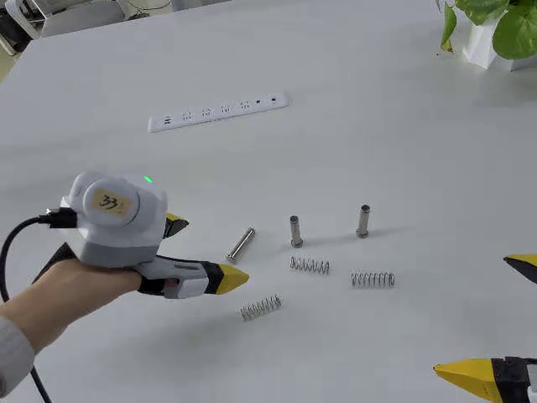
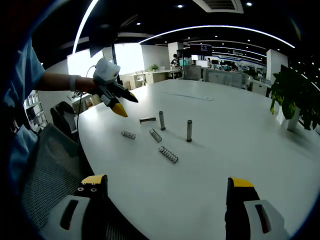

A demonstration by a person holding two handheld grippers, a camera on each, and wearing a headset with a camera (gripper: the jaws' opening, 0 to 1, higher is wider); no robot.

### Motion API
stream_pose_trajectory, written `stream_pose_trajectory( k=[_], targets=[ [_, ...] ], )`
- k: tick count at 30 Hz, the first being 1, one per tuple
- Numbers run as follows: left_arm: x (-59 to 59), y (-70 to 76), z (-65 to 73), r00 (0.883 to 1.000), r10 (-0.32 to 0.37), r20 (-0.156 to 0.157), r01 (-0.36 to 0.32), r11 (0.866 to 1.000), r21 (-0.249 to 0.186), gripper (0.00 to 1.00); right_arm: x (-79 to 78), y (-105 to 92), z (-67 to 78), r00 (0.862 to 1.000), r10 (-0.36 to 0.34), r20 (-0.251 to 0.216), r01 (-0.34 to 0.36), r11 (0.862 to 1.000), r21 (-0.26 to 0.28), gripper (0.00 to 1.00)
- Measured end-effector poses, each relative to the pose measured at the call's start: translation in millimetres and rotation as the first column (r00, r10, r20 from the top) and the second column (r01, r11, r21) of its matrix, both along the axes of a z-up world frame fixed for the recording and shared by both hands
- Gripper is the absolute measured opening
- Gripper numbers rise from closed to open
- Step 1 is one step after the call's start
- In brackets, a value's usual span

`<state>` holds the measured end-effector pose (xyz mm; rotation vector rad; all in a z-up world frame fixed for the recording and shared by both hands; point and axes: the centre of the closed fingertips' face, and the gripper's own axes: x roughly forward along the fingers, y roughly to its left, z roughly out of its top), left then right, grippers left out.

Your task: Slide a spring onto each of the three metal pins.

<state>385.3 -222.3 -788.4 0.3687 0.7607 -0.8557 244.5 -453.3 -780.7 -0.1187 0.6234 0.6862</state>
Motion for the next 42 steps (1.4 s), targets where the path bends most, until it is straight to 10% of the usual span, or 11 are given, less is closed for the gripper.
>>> stream_pose_trajectory(
  k=[22,42],
  targets=[
    [31.5,-17.8,-23.4,0.998,0.036,-0.056,-0.033,0.998,0.048,0.35,-4.9,-2.0,-4.0,1.000,-0.007,-0.004,0.007,1.000,0.000,0.98],
    [33.7,-24.1,-49.4,0.987,0.084,-0.138,-0.072,0.993,0.092,0.12,-8.8,-4.5,-6.0,1.000,-0.023,-0.008,0.023,1.000,0.008,0.98]
  ],
)
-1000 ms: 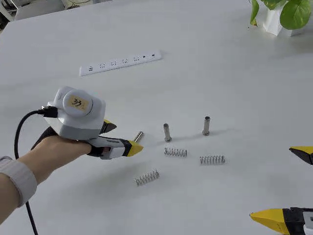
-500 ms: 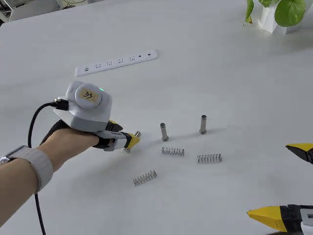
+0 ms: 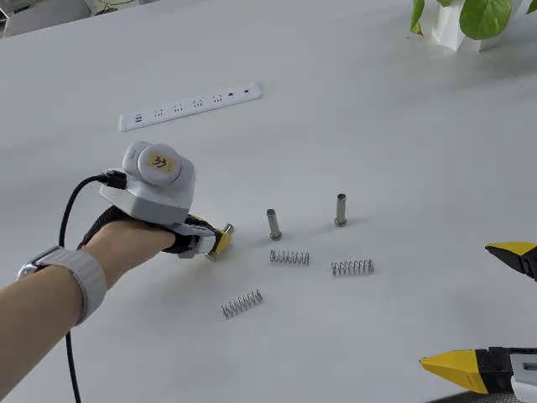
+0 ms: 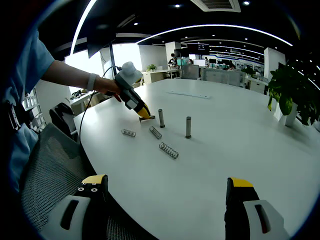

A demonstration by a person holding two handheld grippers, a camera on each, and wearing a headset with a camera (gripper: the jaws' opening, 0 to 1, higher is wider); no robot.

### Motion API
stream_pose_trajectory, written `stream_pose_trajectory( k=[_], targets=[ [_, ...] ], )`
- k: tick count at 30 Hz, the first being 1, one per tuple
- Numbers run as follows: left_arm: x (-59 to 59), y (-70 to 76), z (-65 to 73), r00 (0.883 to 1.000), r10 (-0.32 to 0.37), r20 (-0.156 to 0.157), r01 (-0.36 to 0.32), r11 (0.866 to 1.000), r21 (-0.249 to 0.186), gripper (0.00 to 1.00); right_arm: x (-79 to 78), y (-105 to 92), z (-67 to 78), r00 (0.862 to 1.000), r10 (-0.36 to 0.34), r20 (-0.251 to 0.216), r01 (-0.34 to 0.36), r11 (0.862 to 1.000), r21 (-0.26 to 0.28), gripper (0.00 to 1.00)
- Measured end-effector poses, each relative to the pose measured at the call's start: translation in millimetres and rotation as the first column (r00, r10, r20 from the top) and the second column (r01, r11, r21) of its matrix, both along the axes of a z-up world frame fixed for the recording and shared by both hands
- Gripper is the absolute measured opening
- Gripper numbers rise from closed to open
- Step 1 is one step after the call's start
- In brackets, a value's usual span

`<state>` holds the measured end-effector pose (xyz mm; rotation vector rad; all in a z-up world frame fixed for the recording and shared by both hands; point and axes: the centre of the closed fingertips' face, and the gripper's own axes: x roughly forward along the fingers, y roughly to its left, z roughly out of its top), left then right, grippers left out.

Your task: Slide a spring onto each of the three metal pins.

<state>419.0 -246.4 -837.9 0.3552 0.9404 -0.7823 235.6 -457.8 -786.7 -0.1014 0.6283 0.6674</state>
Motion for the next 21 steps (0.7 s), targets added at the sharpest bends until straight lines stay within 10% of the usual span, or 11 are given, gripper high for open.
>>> stream_pose_trajectory(
  k=[21],
  targets=[
    [8.7,-6.0,-6.1,0.999,0.032,-0.001,-0.032,0.999,0.037,0.05,-5.2,-2.8,-2.5,1.000,-0.015,-0.006,0.015,1.000,0.004,0.98]
  ],
)
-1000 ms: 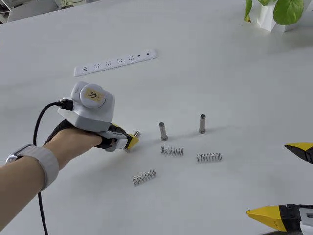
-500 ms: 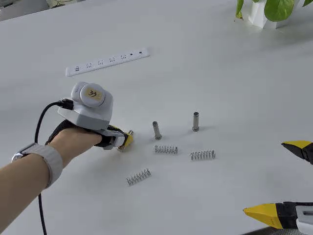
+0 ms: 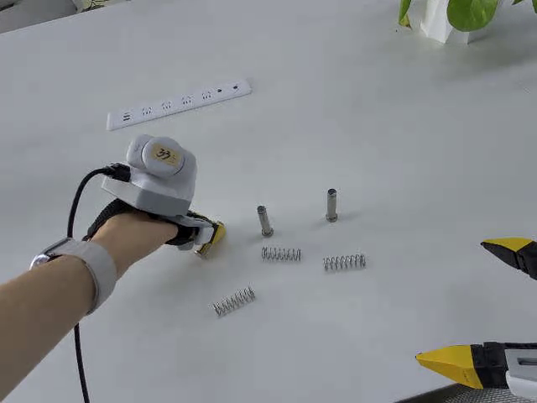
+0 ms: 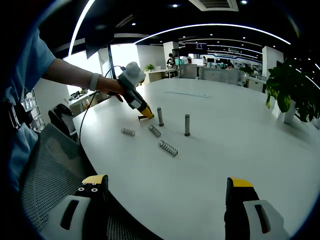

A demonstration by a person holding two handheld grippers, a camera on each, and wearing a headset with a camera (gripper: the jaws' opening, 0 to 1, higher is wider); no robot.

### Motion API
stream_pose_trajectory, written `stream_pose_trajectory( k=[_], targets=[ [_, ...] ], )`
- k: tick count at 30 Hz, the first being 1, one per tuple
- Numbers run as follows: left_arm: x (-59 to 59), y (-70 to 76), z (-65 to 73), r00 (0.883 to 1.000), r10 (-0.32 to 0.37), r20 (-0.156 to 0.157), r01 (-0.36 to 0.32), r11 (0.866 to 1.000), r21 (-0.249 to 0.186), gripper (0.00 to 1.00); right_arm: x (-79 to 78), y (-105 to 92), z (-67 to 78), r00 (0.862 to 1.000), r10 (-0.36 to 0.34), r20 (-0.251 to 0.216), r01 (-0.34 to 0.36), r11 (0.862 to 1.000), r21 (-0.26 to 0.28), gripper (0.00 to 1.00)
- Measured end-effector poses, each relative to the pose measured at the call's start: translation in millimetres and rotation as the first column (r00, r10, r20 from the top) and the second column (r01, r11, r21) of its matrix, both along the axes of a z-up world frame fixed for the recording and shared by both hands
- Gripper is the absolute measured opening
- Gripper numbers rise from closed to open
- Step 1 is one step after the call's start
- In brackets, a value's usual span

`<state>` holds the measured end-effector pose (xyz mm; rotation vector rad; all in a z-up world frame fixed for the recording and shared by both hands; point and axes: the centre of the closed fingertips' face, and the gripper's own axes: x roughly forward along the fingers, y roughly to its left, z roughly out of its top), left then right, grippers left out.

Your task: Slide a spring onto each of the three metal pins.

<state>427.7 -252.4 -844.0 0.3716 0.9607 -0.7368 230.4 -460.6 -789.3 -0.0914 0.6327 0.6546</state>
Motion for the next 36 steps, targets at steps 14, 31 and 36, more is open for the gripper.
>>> stream_pose_trajectory(
  k=[14,31,36],
  targets=[
    [0.1,1.2,0.0,0.999,0.033,0.004,-0.033,0.999,0.005,0.05,0.8,5.6,0.0,1.000,0.007,0.002,-0.007,1.000,0.005,0.97],
    [-4.3,10.1,14.7,0.998,0.061,0.022,-0.060,0.997,-0.050,0.04,2.6,8.3,0.5,1.000,0.015,0.007,-0.015,1.000,0.010,0.97],
    [-4.7,13.2,20.0,0.997,0.068,0.033,-0.066,0.996,-0.065,0.04,3.1,9.4,0.2,1.000,0.021,0.006,-0.021,1.000,0.008,0.97]
  ],
)
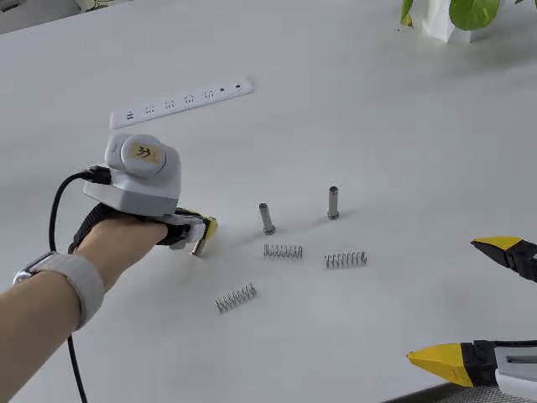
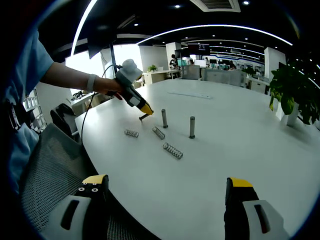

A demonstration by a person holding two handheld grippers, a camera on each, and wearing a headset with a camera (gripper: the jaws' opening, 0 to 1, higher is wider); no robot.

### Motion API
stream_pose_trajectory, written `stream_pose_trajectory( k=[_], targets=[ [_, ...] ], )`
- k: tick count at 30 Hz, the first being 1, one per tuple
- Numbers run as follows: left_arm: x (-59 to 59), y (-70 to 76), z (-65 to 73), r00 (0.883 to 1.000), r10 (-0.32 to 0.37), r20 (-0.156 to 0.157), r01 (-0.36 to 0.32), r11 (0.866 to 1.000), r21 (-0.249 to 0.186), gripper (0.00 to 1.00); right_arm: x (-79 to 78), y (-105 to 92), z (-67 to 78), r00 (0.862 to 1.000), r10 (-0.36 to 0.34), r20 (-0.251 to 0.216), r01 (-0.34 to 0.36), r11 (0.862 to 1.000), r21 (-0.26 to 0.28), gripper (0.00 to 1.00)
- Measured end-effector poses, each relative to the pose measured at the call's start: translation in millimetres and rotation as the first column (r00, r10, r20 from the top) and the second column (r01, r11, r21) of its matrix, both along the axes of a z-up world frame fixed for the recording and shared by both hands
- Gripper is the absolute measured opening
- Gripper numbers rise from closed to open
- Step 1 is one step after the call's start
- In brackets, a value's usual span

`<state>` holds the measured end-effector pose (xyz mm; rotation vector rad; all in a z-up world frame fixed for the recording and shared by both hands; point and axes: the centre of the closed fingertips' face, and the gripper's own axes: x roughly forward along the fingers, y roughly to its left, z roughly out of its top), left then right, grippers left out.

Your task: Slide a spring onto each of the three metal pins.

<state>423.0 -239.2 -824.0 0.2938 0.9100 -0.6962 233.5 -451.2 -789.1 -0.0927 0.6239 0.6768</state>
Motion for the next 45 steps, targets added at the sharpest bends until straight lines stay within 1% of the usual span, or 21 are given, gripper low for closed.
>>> stream_pose_trajectory(
  k=[2,3,6,16,19,23,27,31,32,34,35,37,39,40,41,42,45],
  targets=[
    [-2.2,0.3,3.1,1.000,-0.002,0.003,0.002,1.000,-0.003,0.04,0.0,1.1,0.1,1.000,0.003,0.000,-0.003,1.000,-0.001,0.97],
    [-1.9,0.6,5.5,1.000,-0.002,0.012,0.002,1.000,-0.008,0.04,0.0,1.7,0.3,1.000,0.005,0.000,-0.005,1.000,-0.001,0.97],
    [-1.8,1.6,9.8,1.000,0.003,0.021,-0.002,1.000,-0.020,0.04,-0.3,3.0,0.7,1.000,0.006,0.000,-0.006,1.000,0.001,0.97],
    [-5.6,5.4,14.1,0.999,0.005,0.033,-0.004,0.999,-0.032,0.04,-0.4,5.6,2.4,1.000,0.013,0.001,-0.013,1.000,0.000,0.97],
    [-7.1,5.0,17.5,0.999,-0.002,0.043,0.004,0.999,-0.036,0.04,-0.3,6.6,2.5,1.000,0.017,0.000,-0.017,1.000,-0.001,0.97],
    [-7.2,5.7,17.9,0.999,0.003,0.043,-0.001,0.999,-0.042,0.04,-0.2,7.8,2.3,1.000,0.022,-0.001,-0.022,1.000,-0.003,0.97],
    [-7.3,6.0,20.6,0.999,0.002,0.051,0.001,0.999,-0.047,0.04,0.1,8.1,2.6,1.000,0.021,0.001,-0.021,1.000,-0.001,0.97],
    [-7.0,7.1,20.7,0.999,0.004,0.049,-0.002,0.999,-0.049,0.04,0.0,7.8,1.3,1.000,0.022,-0.002,-0.022,1.000,-0.002,0.97],
    [-7.5,7.3,21.8,0.999,0.006,0.047,-0.004,0.999,-0.049,0.04,-0.1,7.6,1.2,1.000,0.023,-0.002,-0.023,1.000,-0.003,0.97],
    [-10.4,4.0,28.2,0.998,-0.004,0.058,0.007,0.998,-0.059,0.04,0.4,7.2,1.9,1.000,0.019,0.001,-0.019,1.000,0.000,0.97],
    [-11.8,3.2,28.5,0.998,-0.009,0.057,0.012,0.998,-0.059,0.04,0.8,7.1,1.8,1.000,0.017,0.000,-0.017,1.000,0.003,0.97],
    [-12.6,5.1,25.2,0.998,-0.015,0.053,0.018,0.999,-0.042,0.04,0.7,7.1,0.8,1.000,0.020,-0.003,-0.020,1.000,0.001,0.97],
    [-13.4,3.7,27.5,0.998,-0.009,0.057,0.013,0.998,-0.062,0.04,0.4,7.6,0.3,1.000,0.025,-0.003,-0.025,1.000,-0.003,0.97],
    [-14.1,3.2,27.6,0.999,-0.008,0.054,0.012,0.998,-0.064,0.04,0.1,7.7,0.3,1.000,0.024,-0.003,-0.024,1.000,-0.002,0.97],
    [-15.6,2.8,27.4,0.998,-0.012,0.054,0.015,0.998,-0.061,0.04,0.5,7.6,0.1,1.000,0.023,-0.004,-0.023,1.000,-0.001,0.97],
    [-16.5,3.5,26.4,0.998,-0.024,0.058,0.027,0.999,-0.045,0.04,0.3,7.3,-0.1,1.000,0.022,-0.004,-0.022,1.000,0.000,0.97],
    [-16.5,4.3,26.6,0.998,-0.019,0.059,0.022,0.998,-0.054,0.04,0.3,7.3,-0.9,1.000,0.023,-0.006,-0.023,1.000,-0.001,0.97]
  ],
)
